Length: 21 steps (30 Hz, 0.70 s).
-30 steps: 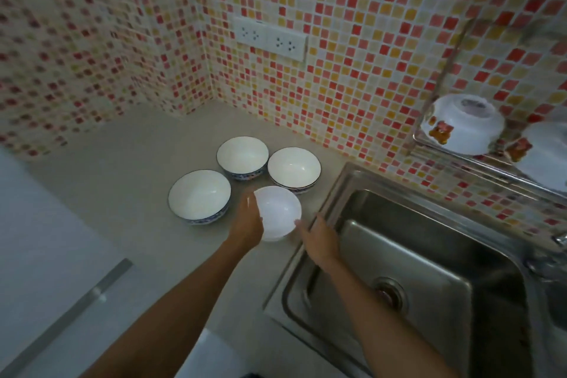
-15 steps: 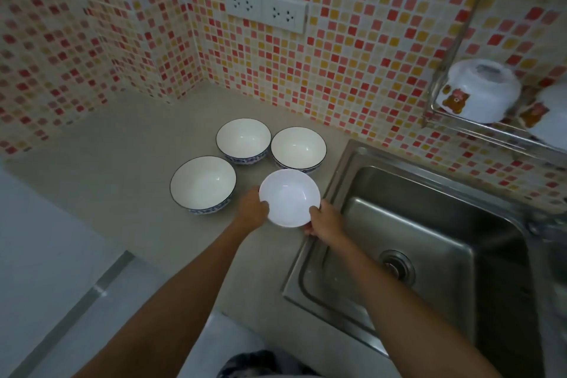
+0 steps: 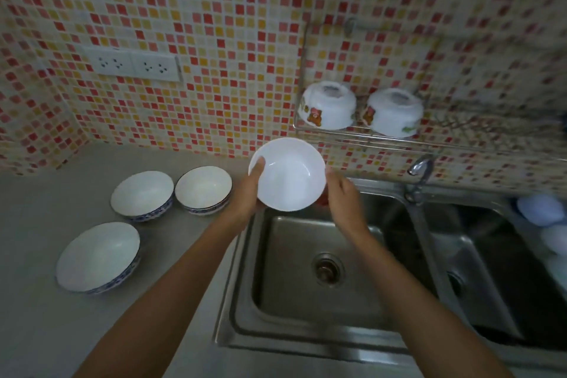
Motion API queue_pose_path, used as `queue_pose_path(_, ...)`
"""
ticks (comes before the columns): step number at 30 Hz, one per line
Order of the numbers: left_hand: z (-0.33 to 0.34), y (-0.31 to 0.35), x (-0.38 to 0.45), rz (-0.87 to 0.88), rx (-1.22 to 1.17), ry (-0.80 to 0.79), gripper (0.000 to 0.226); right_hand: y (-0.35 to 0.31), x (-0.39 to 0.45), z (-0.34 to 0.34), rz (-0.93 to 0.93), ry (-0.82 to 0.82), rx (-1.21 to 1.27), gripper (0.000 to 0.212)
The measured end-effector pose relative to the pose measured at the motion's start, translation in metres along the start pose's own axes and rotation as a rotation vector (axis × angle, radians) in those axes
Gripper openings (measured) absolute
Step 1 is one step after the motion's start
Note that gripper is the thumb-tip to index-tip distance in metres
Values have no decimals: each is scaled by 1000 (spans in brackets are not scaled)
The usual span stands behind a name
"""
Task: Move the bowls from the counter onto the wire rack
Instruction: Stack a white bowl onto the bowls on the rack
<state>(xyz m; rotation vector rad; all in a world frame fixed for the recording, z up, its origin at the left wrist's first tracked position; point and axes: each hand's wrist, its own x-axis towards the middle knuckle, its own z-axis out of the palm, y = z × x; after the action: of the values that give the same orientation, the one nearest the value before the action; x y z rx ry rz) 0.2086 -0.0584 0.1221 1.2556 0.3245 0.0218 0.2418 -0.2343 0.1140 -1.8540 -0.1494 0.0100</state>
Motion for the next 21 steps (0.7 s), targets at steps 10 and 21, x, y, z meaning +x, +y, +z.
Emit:
queue_pose_path(10,111,55,23,141,-67,-160,31,-15,60,-141,-325,317,-518,49)
queue_pose_path(21,189,93,70,414,315,-50,52,19,112,-180,-149,224,-1076,90)
